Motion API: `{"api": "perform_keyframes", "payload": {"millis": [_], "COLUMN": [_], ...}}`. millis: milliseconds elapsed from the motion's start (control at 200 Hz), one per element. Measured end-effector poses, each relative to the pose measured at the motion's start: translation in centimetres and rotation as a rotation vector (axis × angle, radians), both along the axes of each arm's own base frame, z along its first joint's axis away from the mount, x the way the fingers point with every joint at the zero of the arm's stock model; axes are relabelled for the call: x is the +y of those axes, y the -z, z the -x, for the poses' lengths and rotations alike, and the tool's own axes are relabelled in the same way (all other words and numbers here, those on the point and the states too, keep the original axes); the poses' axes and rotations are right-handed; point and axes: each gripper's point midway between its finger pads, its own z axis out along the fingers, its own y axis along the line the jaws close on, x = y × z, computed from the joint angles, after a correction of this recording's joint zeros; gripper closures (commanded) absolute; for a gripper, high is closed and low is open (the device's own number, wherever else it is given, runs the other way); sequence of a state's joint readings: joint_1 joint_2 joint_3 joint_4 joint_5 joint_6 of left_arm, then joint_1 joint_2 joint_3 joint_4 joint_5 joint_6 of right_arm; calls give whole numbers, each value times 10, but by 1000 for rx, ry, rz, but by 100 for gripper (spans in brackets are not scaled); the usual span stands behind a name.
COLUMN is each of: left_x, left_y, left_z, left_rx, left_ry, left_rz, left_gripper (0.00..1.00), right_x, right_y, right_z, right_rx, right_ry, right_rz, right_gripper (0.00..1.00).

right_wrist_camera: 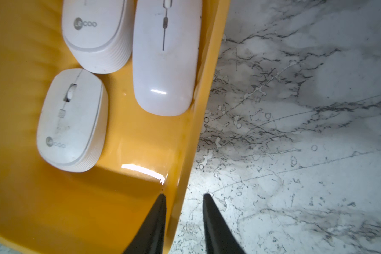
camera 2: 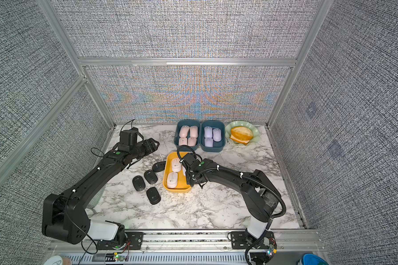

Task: Place the mice by color into the storage box
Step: Move the storage box to the center of the board.

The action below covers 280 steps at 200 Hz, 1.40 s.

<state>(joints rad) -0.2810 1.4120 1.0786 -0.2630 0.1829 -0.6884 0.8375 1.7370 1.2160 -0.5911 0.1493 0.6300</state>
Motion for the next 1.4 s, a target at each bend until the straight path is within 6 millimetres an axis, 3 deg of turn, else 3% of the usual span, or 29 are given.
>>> {"api": "perform_keyframes", "payload": {"millis": [570,1006,1401], "left_x": [-1,-2,-2], "left_y": [-3,-4,-2], "left_z": [-1,0,-1], "left_rx": [-7,-5,-2], "left_ry": [3,9,6], "left_rz": [4,9,5], "left_gripper": [23,23,23], "right_x": [-28,-107,-171], "right_y": [0,0,-8], "right_z": [-14,-12,-21], "right_rx": [-55,-59,-45], "right_ry": [68,149,189], "right_rz": [22,70,231], "right_gripper": [97,99,99]}}
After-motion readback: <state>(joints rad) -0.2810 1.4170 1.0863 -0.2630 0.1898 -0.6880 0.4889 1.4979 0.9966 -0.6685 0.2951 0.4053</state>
